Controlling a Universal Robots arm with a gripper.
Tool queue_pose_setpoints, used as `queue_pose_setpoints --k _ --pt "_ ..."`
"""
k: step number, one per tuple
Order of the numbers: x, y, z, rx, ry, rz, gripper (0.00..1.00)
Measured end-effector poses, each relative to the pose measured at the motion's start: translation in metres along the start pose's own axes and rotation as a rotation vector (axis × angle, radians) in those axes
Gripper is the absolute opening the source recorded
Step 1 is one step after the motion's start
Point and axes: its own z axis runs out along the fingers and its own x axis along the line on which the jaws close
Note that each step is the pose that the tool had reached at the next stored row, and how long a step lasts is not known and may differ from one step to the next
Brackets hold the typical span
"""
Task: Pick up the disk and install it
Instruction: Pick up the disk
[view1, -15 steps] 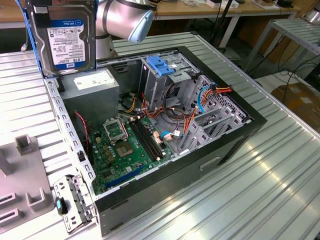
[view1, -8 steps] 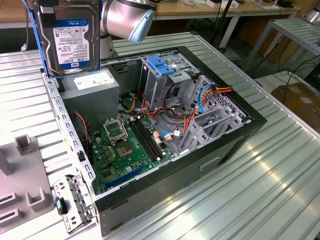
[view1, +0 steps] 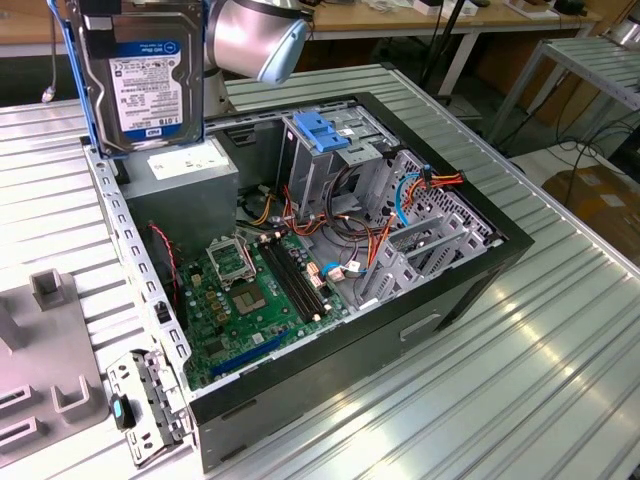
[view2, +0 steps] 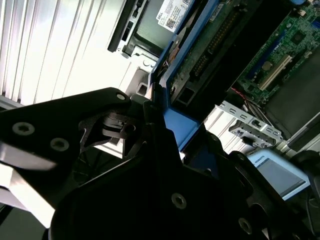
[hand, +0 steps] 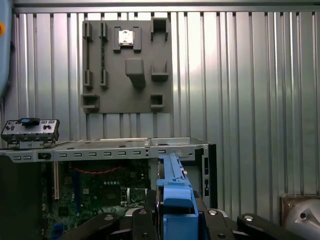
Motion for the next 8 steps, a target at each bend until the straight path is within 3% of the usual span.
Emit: queue_pose_setpoints --k 4,8 --pt "0.0034 -0.0018 0.0002 0.0001 -0.0001 0.0 0.37" --pt "0.005 -0.0079 0.0003 0.0 0.0 0.0 0.37"
